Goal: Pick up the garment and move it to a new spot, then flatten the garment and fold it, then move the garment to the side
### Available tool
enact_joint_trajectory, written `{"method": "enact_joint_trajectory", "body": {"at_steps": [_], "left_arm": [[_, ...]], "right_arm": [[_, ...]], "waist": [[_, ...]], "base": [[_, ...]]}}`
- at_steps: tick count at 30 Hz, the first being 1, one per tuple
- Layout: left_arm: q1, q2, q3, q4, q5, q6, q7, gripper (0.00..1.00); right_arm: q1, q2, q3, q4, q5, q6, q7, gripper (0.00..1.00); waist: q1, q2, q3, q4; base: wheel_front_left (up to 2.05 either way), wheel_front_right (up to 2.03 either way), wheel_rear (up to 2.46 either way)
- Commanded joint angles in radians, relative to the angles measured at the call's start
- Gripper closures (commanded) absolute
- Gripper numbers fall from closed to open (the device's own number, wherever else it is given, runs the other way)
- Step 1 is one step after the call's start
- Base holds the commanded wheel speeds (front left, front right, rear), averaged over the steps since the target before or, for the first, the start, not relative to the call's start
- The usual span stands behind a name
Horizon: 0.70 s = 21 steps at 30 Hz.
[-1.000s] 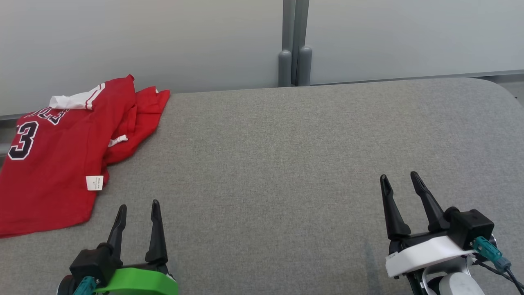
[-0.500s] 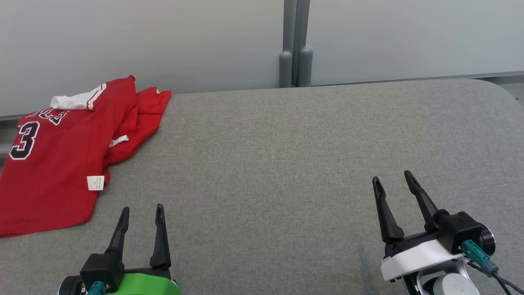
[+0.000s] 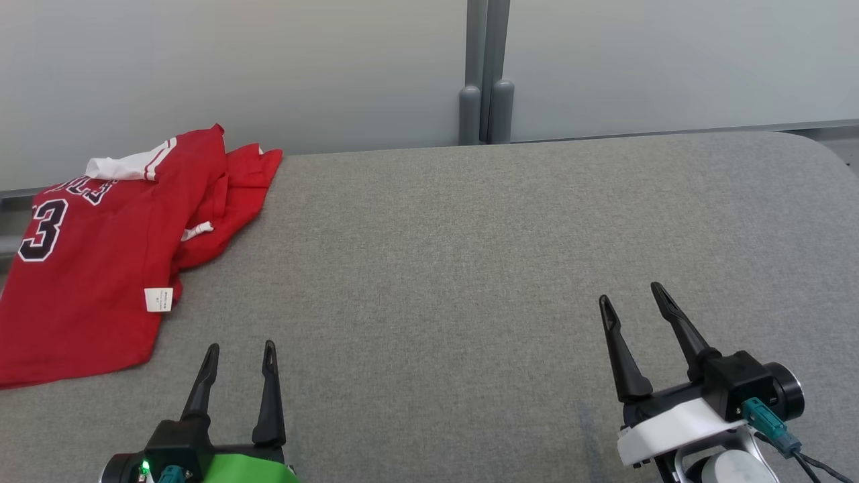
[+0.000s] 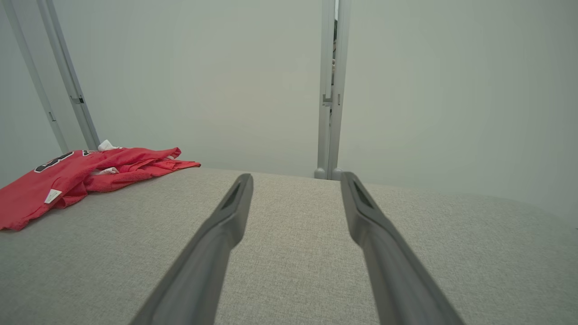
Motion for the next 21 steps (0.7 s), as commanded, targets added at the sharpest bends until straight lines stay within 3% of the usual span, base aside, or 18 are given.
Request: {"method": "enact_joint_trajectory", "body": {"at_steps": [1,21], "left_arm": [[0.01,0.006,0.002,0.002,-0.002,0.005,-0.001,0.0],[-0.003,0.006,0.009,0.004,-0.009,0.007,-0.001,0.0]], "right_arm": [[0.005,-0.005,0.0,0.002,0.002,0.0,-0.004,0.0],[0.003,-0.005,-0.01,0.005,0.006,0.0,-0.004,0.0]], "waist": [[0.0,0.0098,0.0,0.001],[0.0,0.0098,0.002,0.008]], "base": [[0.0,0.0,0.0],[0.0,0.0,0.0]]}}
